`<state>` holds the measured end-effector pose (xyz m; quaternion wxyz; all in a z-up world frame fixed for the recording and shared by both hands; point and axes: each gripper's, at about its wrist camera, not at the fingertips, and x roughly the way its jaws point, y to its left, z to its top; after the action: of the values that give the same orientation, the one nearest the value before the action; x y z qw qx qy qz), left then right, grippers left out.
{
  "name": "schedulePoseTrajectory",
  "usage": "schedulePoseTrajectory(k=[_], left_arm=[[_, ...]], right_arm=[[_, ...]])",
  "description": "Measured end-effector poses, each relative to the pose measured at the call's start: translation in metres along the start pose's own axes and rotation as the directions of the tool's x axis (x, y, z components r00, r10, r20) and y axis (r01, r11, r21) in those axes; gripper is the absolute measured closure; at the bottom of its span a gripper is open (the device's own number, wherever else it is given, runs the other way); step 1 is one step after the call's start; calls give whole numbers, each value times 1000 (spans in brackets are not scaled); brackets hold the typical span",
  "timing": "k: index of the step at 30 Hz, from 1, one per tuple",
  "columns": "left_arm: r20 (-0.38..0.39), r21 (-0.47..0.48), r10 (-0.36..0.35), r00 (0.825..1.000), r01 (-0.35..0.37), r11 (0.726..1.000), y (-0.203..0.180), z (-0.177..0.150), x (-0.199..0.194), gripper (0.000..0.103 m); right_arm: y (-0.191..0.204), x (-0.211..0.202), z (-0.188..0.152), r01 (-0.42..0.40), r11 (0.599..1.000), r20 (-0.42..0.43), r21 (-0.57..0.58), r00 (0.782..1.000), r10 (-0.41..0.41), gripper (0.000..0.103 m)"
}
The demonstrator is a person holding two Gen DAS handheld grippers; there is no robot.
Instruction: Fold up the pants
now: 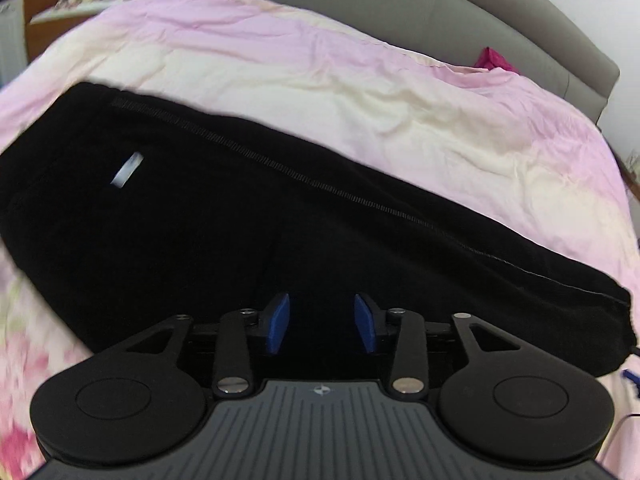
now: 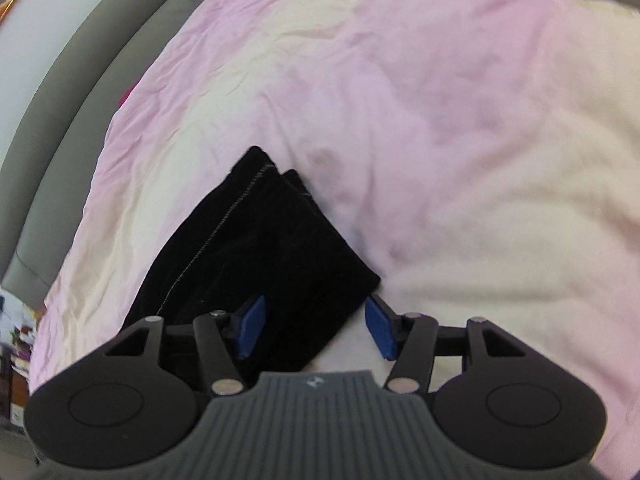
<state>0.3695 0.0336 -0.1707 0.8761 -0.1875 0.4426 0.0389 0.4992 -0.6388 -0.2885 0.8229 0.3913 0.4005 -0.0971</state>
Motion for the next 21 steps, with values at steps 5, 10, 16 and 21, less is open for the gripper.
schedulePoseTrajectory(k=[5, 10, 16, 21], left_arm=[[-5, -252, -83, 997, 79, 964, 38, -40, -22, 37], [44, -450, -158, 986, 161, 879, 59, -76, -7, 30], [24, -479, -162, 987, 153, 865, 53, -102, 15, 30], [19, -474, -153, 988, 144, 869, 43, -83, 30, 81]], right_arm=[[-31, 28, -4, -136, 966, 4, 220, 990, 138, 47], [-43, 45, -9, -185, 934, 61, 306, 983, 175, 52], [-48, 48, -11, -223, 928, 92, 297, 975, 204, 53], [-38, 49, -12, -177, 945, 115, 276, 982, 150, 72]])
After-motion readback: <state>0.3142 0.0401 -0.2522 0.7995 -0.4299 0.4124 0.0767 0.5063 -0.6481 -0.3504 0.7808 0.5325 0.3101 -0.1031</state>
